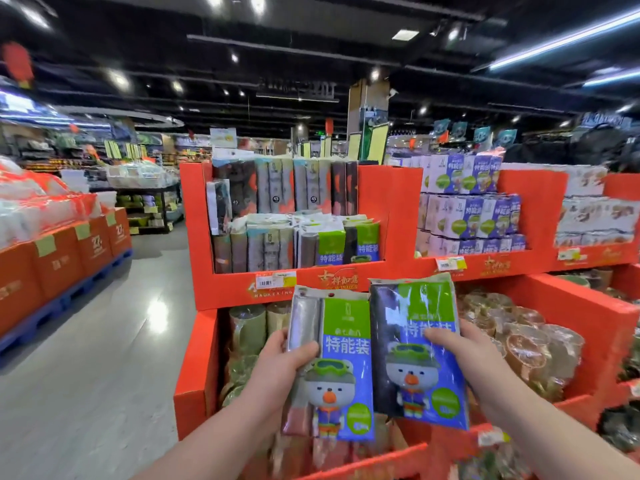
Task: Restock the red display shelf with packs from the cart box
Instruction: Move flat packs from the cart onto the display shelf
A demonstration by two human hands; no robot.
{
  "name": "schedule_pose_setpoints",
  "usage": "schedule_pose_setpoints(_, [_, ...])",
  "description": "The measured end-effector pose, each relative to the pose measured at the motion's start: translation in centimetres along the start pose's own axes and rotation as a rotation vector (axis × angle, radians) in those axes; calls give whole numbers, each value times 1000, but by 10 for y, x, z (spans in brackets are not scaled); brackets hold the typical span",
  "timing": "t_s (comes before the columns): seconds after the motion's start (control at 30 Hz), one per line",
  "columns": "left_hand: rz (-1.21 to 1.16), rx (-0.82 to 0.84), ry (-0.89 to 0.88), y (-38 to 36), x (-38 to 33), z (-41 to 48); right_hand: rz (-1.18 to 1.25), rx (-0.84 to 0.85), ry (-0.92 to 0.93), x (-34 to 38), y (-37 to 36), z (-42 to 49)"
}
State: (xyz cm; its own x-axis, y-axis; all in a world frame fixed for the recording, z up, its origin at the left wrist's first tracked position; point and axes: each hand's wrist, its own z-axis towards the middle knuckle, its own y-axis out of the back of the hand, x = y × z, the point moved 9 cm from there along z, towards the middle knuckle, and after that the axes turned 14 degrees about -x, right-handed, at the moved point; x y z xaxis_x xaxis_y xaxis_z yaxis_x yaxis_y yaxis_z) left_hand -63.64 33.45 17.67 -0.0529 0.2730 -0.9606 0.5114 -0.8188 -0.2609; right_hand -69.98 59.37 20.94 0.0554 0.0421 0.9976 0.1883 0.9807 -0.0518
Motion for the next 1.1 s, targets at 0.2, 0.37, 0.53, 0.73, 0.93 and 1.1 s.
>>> schedule_pose_setpoints(0.2, [-30, -53, -109, 20, -50, 75, -5, 102, 144, 36, -92, 71])
schedule_pose_setpoints(0.37, [-39, -170, -181, 62, -76, 123, -74, 246, 204, 49, -169, 104])
schedule_pose_setpoints(0.53, [-70, -244, -221, 88, -95, 145, -181, 321, 308, 70, -231, 125])
schedule_pose_setpoints(0.73, [-105, -362, -251, 111, -107, 149, -372, 400, 470, 98, -293, 145])
schedule_pose_setpoints(0.93, [-156, -463, -255, 123, -109, 148, -582, 443, 643, 114, -337, 155])
schedule_pose_setpoints(1.1, [-148, -503, -286, 122, -107, 146, -620, 427, 662, 107, -352, 169])
